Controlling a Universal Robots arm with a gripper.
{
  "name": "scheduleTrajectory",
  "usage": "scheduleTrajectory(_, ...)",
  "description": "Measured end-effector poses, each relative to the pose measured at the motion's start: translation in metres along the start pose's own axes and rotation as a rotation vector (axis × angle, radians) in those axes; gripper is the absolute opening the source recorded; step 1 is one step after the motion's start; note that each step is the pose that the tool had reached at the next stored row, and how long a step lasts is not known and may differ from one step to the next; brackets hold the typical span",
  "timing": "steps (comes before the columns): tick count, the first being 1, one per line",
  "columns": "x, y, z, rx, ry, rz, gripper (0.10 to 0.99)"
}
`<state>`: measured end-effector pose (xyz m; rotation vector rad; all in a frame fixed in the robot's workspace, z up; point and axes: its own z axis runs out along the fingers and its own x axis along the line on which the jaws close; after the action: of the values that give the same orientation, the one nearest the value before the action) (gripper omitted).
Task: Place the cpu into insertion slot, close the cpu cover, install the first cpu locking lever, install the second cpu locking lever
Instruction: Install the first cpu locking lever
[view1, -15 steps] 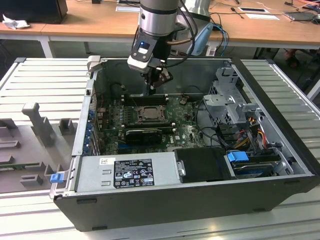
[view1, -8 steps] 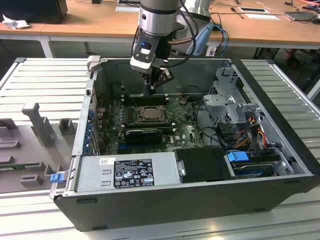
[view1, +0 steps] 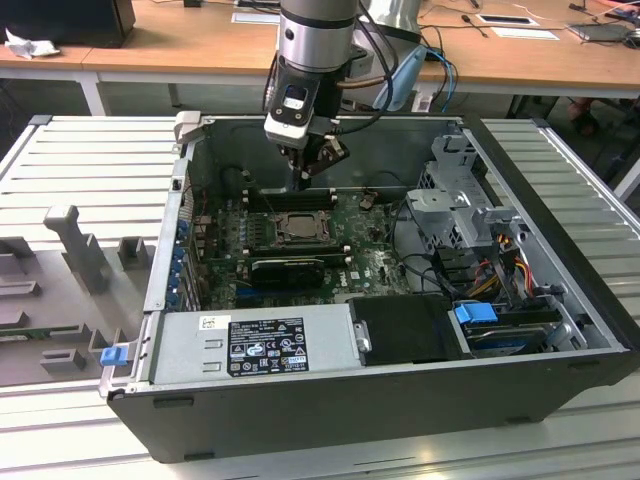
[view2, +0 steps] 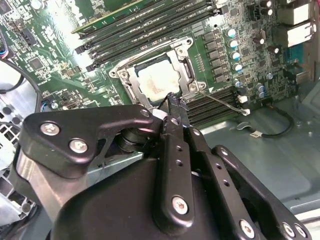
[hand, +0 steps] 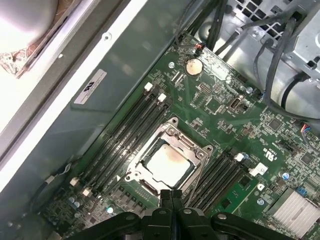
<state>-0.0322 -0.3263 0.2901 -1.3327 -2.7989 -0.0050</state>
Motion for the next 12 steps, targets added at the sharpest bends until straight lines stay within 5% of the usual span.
scheduleTrajectory(7, 0.0, 0.0, 0.0001, 0.003, -0.0011, -0.075, 0.106)
scheduleTrajectory(12, 0.0, 0.0, 0.0003, 0.007, -0.0029, -0.189, 0.106)
